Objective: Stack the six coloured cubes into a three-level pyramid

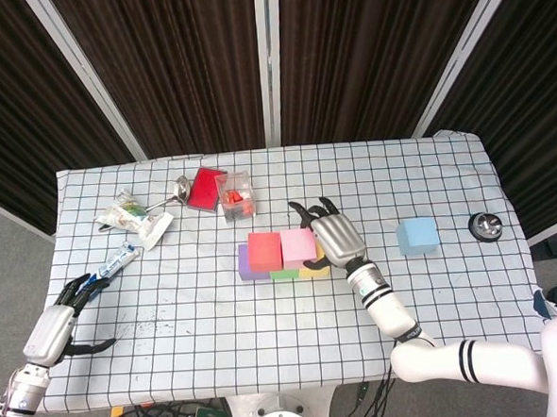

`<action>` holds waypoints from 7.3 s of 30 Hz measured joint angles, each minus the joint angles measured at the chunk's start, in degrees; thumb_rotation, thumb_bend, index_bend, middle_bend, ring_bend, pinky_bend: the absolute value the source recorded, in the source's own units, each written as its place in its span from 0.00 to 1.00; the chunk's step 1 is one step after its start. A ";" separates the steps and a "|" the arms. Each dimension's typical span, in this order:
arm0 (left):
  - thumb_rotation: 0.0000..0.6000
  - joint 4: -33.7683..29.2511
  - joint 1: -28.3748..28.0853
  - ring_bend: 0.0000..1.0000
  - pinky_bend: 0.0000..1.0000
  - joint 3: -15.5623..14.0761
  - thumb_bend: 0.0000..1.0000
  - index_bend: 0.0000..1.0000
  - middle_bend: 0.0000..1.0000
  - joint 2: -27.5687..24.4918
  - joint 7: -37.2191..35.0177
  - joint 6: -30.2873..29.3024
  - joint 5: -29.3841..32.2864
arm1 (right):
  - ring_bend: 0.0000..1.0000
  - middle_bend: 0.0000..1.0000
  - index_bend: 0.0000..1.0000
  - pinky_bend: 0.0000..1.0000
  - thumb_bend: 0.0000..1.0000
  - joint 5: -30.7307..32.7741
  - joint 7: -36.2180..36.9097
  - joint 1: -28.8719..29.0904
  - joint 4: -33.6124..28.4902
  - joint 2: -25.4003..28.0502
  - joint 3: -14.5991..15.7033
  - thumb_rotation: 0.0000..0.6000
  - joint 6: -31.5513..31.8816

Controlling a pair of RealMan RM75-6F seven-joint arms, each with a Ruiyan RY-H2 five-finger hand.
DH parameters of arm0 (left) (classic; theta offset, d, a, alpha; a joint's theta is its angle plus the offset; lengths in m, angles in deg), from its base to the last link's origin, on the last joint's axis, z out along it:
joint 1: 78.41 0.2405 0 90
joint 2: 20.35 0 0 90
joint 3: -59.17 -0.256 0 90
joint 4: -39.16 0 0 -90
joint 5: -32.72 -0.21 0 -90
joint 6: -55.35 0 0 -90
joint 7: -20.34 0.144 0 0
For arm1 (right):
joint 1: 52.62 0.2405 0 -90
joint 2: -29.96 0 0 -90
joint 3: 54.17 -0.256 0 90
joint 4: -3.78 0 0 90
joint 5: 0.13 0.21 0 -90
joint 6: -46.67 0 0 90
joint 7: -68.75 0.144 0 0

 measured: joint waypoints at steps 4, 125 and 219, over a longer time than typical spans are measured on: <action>1.00 0.17 0.06 0.01 0.06 -0.04 0.00 0.12 0.18 0.03 0.03 0.05 0.08 | 0.17 0.55 0.00 0.00 0.11 0.18 0.02 0.01 0.18 -0.14 0.07 1.00 -0.20; 1.00 -6.93 -2.76 0.01 0.06 -0.53 0.00 0.12 0.18 0.15 9.88 5.11 -0.01 | 0.06 0.45 0.00 0.00 0.12 -24.37 27.68 -12.34 33.78 8.67 10.56 1.00 -9.47; 1.00 -1.44 -1.09 0.01 0.06 0.34 0.00 0.12 0.18 0.53 -2.83 -1.49 -0.78 | 0.22 0.60 0.00 0.00 0.16 41.74 -30.52 26.86 -19.05 5.71 -7.41 1.00 18.74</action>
